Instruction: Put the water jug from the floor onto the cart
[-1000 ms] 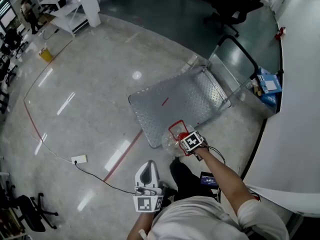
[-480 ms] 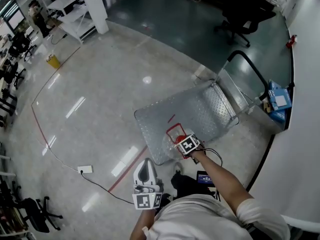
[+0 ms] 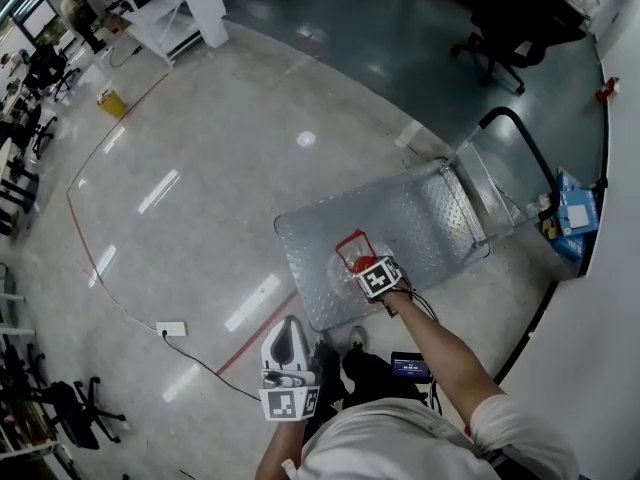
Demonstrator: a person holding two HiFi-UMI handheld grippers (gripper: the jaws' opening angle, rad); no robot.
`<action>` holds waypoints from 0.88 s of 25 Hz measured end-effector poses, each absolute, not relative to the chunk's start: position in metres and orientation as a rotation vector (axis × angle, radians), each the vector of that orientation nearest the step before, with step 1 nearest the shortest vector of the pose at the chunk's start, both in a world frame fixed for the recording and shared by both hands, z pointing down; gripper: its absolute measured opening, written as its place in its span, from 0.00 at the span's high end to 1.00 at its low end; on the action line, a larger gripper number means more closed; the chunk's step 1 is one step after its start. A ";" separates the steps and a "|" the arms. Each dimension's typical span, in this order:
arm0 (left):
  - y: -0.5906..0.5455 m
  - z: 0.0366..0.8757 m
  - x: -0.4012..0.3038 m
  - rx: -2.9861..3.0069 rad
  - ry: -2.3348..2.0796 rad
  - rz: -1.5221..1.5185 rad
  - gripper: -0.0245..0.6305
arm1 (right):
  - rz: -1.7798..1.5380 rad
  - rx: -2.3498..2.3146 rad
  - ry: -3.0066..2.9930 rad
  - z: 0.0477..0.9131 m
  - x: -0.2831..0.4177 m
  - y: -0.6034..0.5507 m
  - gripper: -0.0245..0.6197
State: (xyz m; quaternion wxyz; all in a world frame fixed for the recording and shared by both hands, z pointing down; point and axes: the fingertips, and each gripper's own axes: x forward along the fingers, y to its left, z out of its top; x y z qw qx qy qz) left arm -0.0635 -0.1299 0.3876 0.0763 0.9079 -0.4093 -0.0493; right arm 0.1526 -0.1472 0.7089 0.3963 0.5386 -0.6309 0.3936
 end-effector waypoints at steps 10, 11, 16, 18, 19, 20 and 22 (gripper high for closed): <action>-0.178 0.416 -0.044 2.721 -1.128 -0.049 0.96 | 1.068 1.439 -1.531 0.740 0.177 -0.199 0.54; -0.182 0.418 -0.044 2.720 -1.121 -0.045 0.96 | 1.073 1.442 -1.526 0.744 0.178 -0.202 0.54; -0.198 0.425 -0.042 2.722 -1.104 -0.035 0.96 | 1.093 1.441 -1.508 0.759 0.179 -0.214 0.54; -0.201 0.426 -0.042 2.714 -1.105 -0.031 0.96 | 1.104 1.431 -1.497 0.766 0.179 -0.214 0.54; -0.202 0.426 -0.043 2.709 -1.108 -0.029 0.96 | 1.108 1.428 -1.492 0.770 0.179 -0.214 0.54; -0.202 0.427 -0.044 2.706 -1.111 -0.027 0.96 | 1.112 1.430 -1.489 0.774 0.179 -0.215 0.54; -0.203 0.430 -0.048 2.697 -1.118 -0.019 0.96 | 1.120 1.447 -1.488 0.778 0.181 -0.219 0.54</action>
